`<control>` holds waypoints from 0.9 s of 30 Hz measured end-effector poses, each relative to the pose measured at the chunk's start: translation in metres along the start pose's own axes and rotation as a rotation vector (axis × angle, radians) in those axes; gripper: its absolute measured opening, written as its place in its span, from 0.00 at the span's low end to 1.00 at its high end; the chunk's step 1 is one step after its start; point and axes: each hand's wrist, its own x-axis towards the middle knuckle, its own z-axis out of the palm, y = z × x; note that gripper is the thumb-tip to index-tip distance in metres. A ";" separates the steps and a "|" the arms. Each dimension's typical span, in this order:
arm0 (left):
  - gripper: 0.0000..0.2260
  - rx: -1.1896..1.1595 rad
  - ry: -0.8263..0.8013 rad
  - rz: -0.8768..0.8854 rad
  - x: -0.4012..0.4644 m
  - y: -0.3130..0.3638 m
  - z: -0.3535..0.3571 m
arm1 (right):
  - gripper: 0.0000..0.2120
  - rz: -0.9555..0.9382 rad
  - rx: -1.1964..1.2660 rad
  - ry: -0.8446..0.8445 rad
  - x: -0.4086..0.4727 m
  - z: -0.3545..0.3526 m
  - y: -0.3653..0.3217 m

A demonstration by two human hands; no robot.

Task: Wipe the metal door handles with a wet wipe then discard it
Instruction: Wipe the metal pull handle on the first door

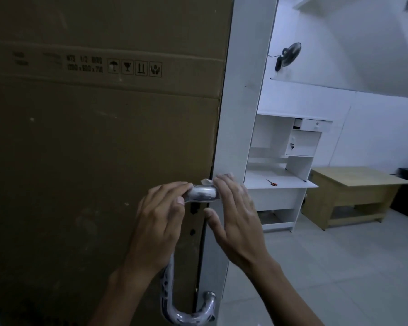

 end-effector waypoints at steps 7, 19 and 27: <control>0.22 0.004 -0.014 -0.019 -0.001 0.003 -0.002 | 0.36 0.184 0.065 0.057 -0.004 -0.005 0.019; 0.22 0.012 -0.025 -0.035 -0.002 0.006 -0.003 | 0.36 0.251 0.259 0.062 0.004 -0.008 0.002; 0.21 0.012 -0.030 -0.044 -0.002 0.006 -0.002 | 0.27 0.674 1.252 0.178 -0.012 -0.001 -0.040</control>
